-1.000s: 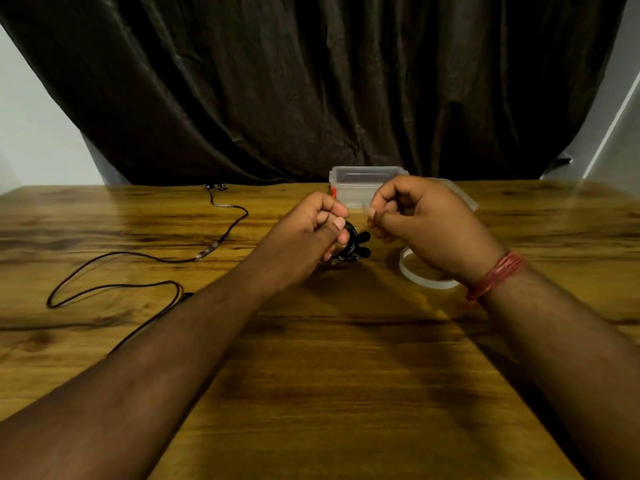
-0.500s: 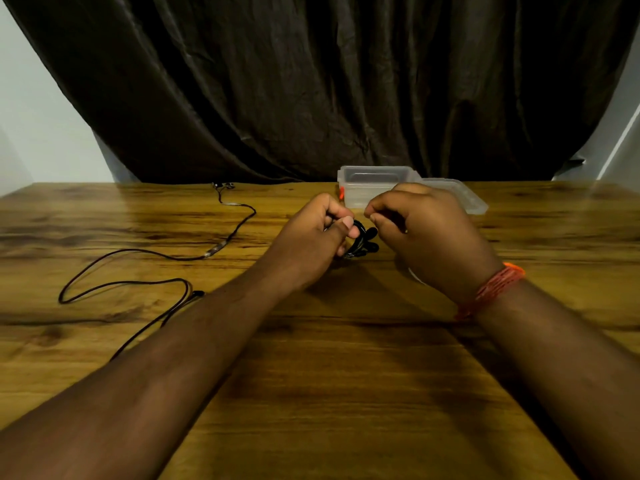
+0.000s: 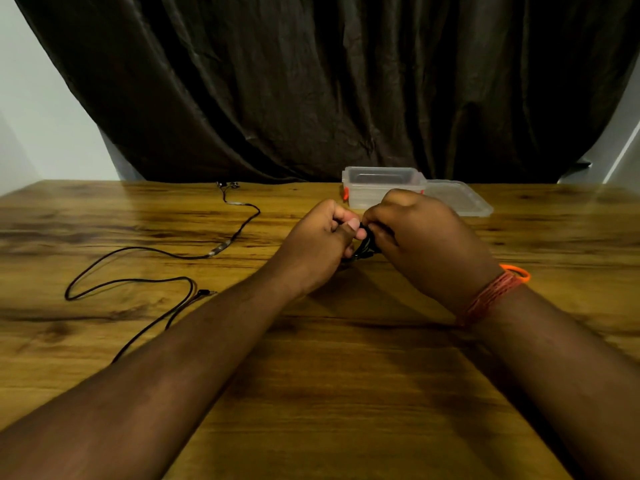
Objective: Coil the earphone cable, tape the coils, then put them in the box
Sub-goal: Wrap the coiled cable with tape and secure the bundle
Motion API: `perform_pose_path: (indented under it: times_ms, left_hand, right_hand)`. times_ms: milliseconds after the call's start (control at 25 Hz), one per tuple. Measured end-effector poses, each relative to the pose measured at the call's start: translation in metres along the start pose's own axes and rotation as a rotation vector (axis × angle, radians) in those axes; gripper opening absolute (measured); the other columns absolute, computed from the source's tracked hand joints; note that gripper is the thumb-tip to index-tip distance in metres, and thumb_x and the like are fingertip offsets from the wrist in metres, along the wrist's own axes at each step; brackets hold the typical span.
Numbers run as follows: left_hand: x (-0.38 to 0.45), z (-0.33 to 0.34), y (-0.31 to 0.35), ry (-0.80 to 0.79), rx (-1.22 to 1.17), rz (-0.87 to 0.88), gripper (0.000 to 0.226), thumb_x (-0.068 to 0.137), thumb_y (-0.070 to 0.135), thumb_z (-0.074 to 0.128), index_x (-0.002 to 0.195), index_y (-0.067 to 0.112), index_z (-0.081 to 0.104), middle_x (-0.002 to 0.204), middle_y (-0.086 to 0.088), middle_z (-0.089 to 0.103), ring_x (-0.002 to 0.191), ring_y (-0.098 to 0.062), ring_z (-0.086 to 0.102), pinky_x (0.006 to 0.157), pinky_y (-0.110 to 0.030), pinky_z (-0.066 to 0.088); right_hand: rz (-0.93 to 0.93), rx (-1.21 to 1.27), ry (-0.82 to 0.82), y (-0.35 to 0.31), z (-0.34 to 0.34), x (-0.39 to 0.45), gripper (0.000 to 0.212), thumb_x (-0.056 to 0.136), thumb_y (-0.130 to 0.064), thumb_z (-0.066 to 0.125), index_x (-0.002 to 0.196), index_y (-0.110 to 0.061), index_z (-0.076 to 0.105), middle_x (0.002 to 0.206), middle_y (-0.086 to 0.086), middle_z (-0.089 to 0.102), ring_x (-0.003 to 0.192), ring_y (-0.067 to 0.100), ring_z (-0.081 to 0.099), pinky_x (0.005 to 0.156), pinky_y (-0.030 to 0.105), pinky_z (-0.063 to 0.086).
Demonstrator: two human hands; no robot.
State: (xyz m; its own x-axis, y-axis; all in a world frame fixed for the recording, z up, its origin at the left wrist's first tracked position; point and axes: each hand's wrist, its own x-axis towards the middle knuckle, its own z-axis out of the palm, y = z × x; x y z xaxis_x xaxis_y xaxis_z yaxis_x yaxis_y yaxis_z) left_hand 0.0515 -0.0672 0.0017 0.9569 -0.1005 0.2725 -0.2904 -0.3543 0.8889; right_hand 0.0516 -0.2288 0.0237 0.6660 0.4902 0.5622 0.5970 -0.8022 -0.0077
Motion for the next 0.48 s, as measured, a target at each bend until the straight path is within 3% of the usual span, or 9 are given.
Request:
perform_pose_path:
  times_ms: [120,240,480]
  left_hand:
    - [0.0007,0.0009,-0.0001,-0.009,-0.075,-0.017,0.015,0.101,0.025,0.046,0.096,0.020,0.059,0.086,-0.001,0.067,0.072,-0.009,0.056,0.077,-0.039,0.048]
    - [0.0023,0.0018,0.0002,-0.031,-0.245,-0.045,0.017,0.101,0.024,0.047,0.091,0.015,0.058,0.081,0.005,0.067,0.066,-0.009,0.053,0.073,-0.035,0.045]
    - [0.0081,-0.0005,-0.0025,-0.074,-0.570,-0.156,0.016,0.097,0.005,0.049,0.086,0.008,0.060,0.074,-0.006,0.062,0.062,-0.013,0.055,0.069,-0.032,0.045]
  right_hand:
    - [0.000,-0.023,-0.009,-0.0007,0.0008,-0.0001,0.023,0.093,-0.026,0.048,0.102,-0.019,0.068,0.091,0.001,0.057,0.082,0.021,0.058,0.069,0.038,0.049]
    - [-0.003,-0.060,-0.011,-0.0018,0.0012,-0.0004,0.021,0.092,-0.024,0.050,0.103,-0.019,0.067,0.092,0.001,0.057,0.083,0.020,0.057,0.067,0.034,0.046]
    - [-0.030,-0.112,-0.004,-0.0070,-0.0016,0.0005,0.018,0.093,-0.024,0.053,0.100,-0.017,0.068,0.090,0.001,0.057,0.081,0.020,0.057,0.066,0.026,0.033]
